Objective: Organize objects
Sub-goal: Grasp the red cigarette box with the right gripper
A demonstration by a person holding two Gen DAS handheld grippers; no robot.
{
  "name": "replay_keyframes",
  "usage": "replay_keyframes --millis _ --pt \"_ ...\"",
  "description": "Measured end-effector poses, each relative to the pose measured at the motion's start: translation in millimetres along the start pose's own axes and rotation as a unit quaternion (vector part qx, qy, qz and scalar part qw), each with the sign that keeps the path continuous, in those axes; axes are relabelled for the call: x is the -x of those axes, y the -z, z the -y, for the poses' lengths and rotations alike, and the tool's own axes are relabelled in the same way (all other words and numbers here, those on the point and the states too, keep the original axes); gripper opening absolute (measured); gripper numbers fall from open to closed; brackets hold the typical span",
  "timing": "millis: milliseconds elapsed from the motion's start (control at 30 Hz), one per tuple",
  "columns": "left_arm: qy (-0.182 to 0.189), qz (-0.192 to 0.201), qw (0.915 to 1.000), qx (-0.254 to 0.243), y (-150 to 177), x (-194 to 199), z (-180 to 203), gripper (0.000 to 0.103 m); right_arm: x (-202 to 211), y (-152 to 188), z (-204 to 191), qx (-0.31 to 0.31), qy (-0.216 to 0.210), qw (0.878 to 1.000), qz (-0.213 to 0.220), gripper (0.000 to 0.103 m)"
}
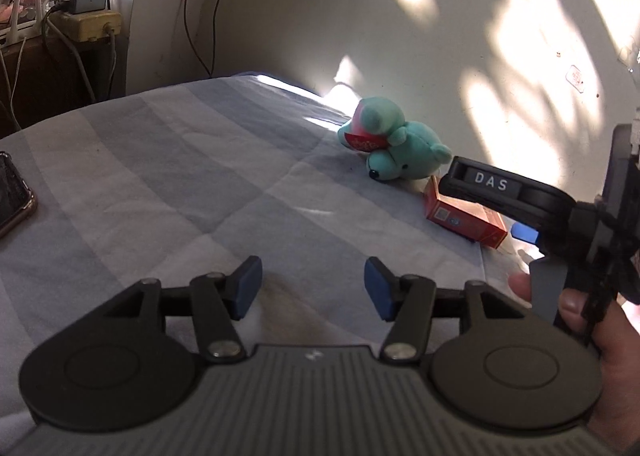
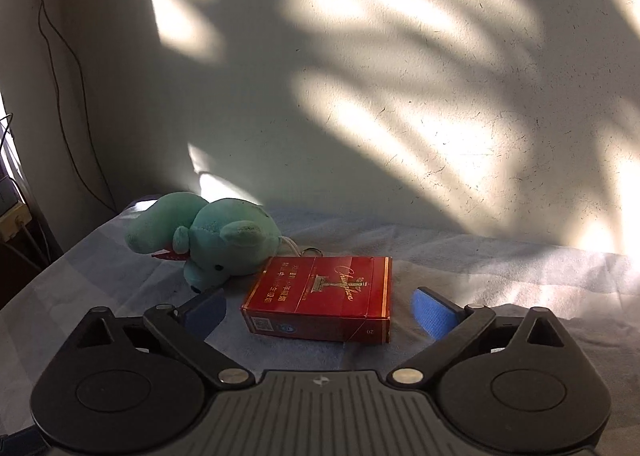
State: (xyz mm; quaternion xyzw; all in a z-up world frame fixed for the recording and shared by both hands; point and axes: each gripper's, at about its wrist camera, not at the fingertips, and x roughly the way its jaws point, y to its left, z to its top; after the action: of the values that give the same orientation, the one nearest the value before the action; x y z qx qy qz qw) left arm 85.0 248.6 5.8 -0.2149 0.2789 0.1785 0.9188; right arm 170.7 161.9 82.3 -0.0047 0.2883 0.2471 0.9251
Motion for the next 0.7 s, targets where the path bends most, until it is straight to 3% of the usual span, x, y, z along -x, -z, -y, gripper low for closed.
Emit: replay_keyframes --millis 200,267,333,567,700 --pt "0.002 -0.002 1.0000 0.001 -0.6 -2.0 0.6 0.061 -28.0 -2.3 2.4 -0.008 0.026 0.998 -0.061 0.100" --pt "0.000 -0.001 1.0000 -0.004 -0.2 -2.7 1.1 0.061 -21.1 -1.0 7.8 0.007 0.020 0.998 -0.052 0.091" --pt "-0.001 0.000 1.0000 -0.008 0.0 -3.2 1.4 0.062 -10.1 4.1 17.5 0.012 0.013 0.998 -0.053 0.091" --pt "0.009 -0.002 0.9987 -0.050 3.9 -4.7 12.6 0.063 85.7 48.4 73.3 0.043 -0.027 0.997 -0.063 0.091" --pt "0.029 0.001 0.9935 -0.110 13.2 -2.4 31.5 0.063 162.8 87.1 114.9 0.038 -0.014 0.997 -0.065 0.091"
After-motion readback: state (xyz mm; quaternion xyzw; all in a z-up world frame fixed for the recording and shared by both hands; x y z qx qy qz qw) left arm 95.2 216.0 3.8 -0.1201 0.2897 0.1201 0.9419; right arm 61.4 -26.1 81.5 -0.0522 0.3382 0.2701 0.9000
